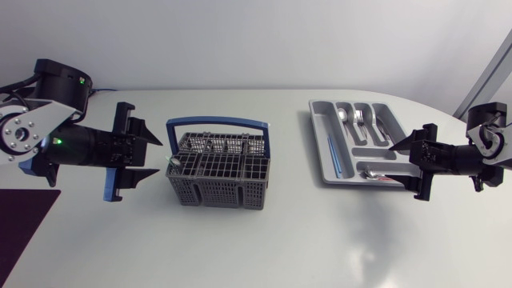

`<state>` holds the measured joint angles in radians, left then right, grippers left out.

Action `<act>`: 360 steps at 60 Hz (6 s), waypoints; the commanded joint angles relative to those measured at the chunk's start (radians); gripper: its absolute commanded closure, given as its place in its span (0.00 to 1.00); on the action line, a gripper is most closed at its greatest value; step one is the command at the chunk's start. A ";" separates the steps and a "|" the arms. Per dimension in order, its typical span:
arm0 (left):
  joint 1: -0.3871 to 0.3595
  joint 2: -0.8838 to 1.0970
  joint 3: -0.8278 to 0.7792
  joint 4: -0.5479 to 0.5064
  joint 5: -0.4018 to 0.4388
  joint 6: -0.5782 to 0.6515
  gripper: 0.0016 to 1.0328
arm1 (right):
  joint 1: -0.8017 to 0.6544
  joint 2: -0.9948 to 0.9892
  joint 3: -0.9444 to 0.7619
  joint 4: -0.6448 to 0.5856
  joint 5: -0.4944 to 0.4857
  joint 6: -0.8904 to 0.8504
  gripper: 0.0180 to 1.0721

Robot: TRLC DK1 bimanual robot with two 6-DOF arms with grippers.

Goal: Unload the cutlery basket into the drawer organizer.

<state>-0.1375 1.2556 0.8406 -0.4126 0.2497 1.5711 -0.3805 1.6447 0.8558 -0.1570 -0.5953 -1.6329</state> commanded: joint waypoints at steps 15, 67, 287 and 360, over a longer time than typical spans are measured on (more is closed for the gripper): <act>0.001 0.002 -0.043 0.054 0.030 0.086 0.74 | 0.063 -0.158 -0.156 0.004 -0.046 0.071 0.10; -0.019 0.062 -0.063 0.113 0.040 0.190 0.83 | 0.150 -0.330 -0.271 0.019 -0.055 0.160 0.10; -0.356 0.159 0.523 -0.209 0.095 -1.304 0.97 | 1.078 -0.763 -0.405 0.373 0.666 1.027 0.15; -0.441 0.323 0.571 -0.233 0.232 -1.708 0.97 | 1.215 -0.464 -0.411 0.786 0.894 0.867 0.77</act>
<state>-0.5762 1.5547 1.3903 -0.6487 0.4675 -0.1059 0.8402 1.1667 0.4320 0.6117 0.2943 -0.7494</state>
